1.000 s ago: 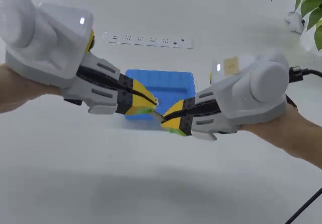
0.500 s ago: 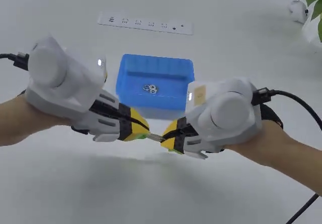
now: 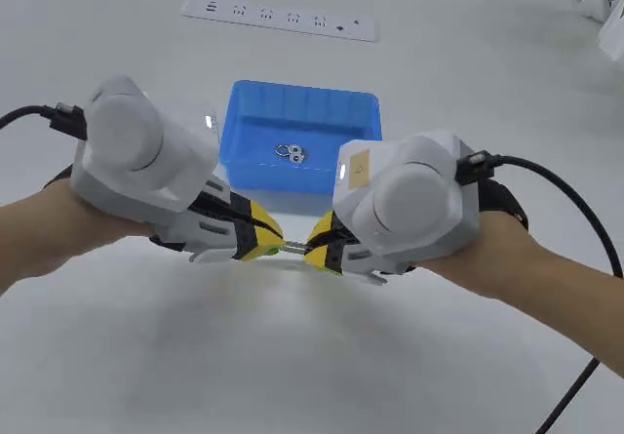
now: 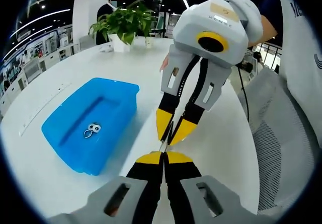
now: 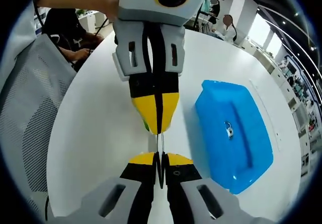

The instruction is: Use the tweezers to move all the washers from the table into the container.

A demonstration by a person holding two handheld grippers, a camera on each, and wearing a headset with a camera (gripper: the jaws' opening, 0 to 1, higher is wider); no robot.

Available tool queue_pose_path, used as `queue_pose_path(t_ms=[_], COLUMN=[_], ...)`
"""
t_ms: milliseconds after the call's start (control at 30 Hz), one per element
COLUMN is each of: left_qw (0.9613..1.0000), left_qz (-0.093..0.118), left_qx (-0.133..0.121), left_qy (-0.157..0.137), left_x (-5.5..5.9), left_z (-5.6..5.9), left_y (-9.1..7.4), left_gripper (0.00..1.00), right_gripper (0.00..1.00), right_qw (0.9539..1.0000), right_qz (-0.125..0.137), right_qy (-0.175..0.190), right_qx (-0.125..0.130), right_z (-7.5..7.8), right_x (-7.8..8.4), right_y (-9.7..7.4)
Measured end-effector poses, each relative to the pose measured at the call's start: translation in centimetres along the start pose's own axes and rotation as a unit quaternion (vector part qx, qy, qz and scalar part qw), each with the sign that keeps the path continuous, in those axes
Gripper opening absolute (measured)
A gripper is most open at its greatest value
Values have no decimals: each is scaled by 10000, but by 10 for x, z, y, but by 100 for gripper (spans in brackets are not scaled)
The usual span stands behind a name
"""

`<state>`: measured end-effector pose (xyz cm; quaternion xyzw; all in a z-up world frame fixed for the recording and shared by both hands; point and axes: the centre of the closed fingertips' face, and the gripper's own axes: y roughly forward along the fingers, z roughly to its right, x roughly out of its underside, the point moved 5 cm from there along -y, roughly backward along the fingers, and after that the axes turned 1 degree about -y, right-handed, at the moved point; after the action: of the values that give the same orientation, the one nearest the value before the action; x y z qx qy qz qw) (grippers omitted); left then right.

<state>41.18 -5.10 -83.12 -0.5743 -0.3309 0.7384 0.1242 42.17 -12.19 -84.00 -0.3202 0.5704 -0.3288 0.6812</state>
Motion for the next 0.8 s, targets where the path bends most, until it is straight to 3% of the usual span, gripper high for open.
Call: queue_pose_path(t_ms=[100, 133, 267, 400, 667, 800], left_qw=[9999, 10000, 10000, 9999, 9998, 9997], left_qz=[-102, 26, 5, -132, 128, 148], left_qx=[3, 14, 14, -1, -54, -158], left_qy=[-27, -56, -86, -45, -114, -106], left_x=[6, 3, 4, 9, -3, -5], left_z=[-3, -2, -2, 0, 6, 9], left_y=[6, 6, 7, 7, -8, -17], left_gripper=[5, 5, 5, 5, 5, 5], right_gripper=[7, 7, 8, 10, 15, 15], right_qw=[10000, 10000, 10000, 10000, 10000, 9999], right_qz=[6, -28, 7, 26, -15, 70], right_qy=[21, 7, 34, 0, -45, 37], right_qx=[-15, -10, -40, -41, 32, 80], right_z=[2, 2, 3, 4, 4, 4], right_x=[1, 3, 6, 8, 16, 14], right_y=[1, 2, 4, 3, -1, -8])
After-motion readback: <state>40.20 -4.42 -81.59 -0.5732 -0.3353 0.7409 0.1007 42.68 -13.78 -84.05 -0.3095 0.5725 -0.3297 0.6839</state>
